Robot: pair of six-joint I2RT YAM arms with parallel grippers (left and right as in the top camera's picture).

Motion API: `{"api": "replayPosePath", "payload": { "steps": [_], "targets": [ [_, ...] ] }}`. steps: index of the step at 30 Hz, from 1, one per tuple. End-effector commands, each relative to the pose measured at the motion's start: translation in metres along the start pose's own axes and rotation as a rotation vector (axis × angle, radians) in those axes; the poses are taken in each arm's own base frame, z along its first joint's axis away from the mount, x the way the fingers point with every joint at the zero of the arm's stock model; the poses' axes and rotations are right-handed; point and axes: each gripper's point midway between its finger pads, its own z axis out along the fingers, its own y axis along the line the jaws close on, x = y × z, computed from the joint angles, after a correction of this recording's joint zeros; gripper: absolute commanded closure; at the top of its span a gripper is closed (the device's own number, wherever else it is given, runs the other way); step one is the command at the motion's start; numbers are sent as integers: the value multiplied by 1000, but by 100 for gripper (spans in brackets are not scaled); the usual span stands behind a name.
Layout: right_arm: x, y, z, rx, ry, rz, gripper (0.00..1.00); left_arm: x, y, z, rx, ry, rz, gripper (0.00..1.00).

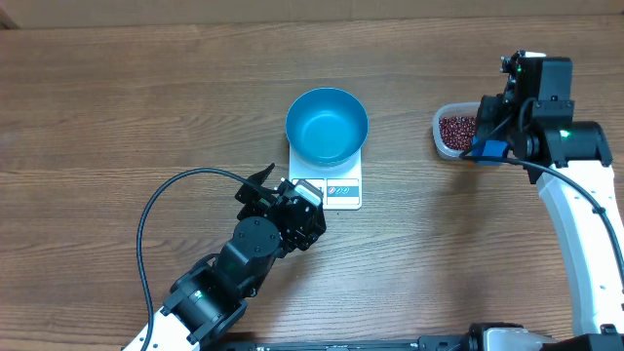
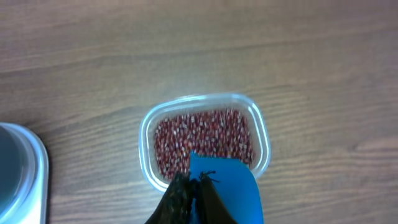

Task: Scoop item into bowl and weigh 150g on scale
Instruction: 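Push the blue scoop down into the red beans with the right gripper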

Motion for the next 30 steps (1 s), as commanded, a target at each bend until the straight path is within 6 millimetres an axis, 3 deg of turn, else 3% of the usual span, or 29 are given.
{"api": "replayPosePath", "payload": {
  "steps": [1,5,10,14,30],
  "targets": [
    [-20,-3,-8,13,-72,-64,96,3,-1,0,-6,6,-7,0],
    [-27,-1,4,16,-86,-137,96,3,-1,0,-6,6,-7,0],
    [-16,-6,37,62,-15,-234,96,3,-1,0,-6,6,-7,0],
    [-9,-15,50,125,27,-285,96,3,-1,0,-7,6,-7,0],
    [-14,-15,53,127,9,-300,96,2,-1,0,-6,5,-7,0]
  ]
}}
